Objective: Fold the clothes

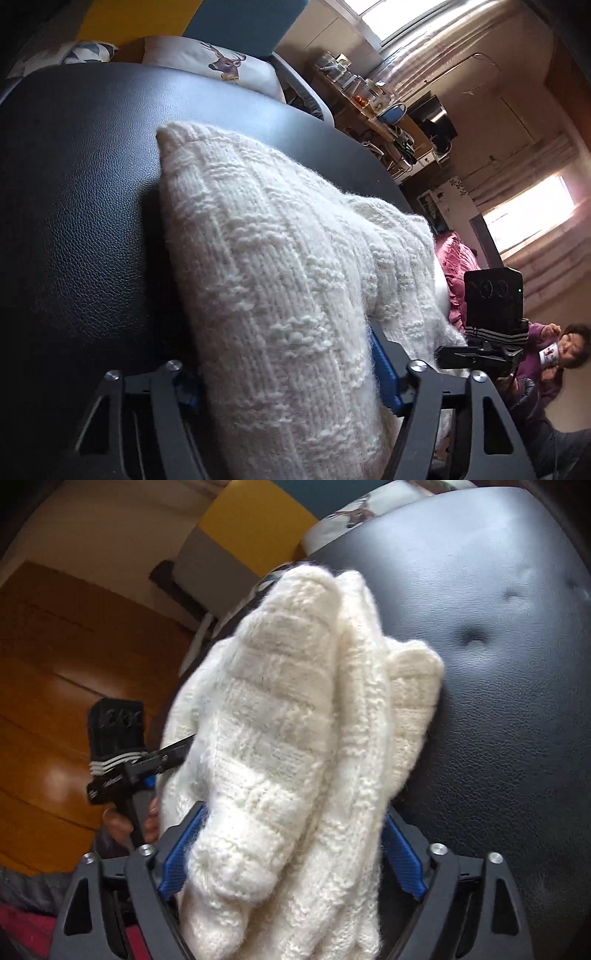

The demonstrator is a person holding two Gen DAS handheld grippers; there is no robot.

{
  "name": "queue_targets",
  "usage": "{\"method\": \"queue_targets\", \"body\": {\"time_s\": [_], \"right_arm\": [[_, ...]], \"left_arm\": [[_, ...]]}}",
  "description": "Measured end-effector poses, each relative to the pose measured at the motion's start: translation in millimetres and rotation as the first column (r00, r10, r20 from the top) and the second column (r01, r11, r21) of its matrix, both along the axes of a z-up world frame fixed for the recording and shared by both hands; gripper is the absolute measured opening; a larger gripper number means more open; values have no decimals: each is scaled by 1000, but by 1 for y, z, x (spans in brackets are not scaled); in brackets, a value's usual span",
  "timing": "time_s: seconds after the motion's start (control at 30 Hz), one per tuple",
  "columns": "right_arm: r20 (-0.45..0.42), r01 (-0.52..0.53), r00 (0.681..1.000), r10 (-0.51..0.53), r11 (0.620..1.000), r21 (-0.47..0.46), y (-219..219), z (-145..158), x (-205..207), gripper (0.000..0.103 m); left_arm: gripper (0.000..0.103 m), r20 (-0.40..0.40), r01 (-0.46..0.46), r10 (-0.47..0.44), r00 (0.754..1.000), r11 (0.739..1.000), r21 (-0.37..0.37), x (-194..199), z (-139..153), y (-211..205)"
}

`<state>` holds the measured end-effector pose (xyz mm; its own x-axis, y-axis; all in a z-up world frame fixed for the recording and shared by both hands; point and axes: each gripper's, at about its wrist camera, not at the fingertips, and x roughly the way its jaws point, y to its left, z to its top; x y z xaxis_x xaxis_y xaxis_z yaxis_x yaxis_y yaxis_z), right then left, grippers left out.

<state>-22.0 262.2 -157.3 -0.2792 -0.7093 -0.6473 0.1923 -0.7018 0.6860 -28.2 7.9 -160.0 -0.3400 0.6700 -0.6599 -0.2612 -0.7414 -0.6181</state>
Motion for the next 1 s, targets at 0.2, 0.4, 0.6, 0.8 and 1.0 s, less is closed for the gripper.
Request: {"method": "queue_targets", "body": {"time_s": [0.2, 0.4, 0.6, 0.8, 1.0], "right_arm": [[-62, 92, 993, -97, 993, -74, 16, 5, 29, 54], [-157, 256, 949, -273, 959, -124, 81, 36, 66, 50], [-283, 444, 849, -446, 893, -75, 161, 84, 95, 50], [-188, 607, 789, -586, 790, 86, 216, 25, 79, 50], [-211, 619, 775, -596, 783, 59, 219, -13, 91, 53]], "left_arm": [[52, -96, 85, -80, 992, 995, 51, 10, 29, 13], [51, -209, 300, -283, 936, 952, 56, -6, 74, 88], [52, -333, 499, -463, 821, 866, 25, -48, 129, 204], [72, -265, 467, -530, 805, 843, -267, -119, 95, 329], [81, -184, 359, -454, 872, 847, -391, -144, 37, 349]]}}
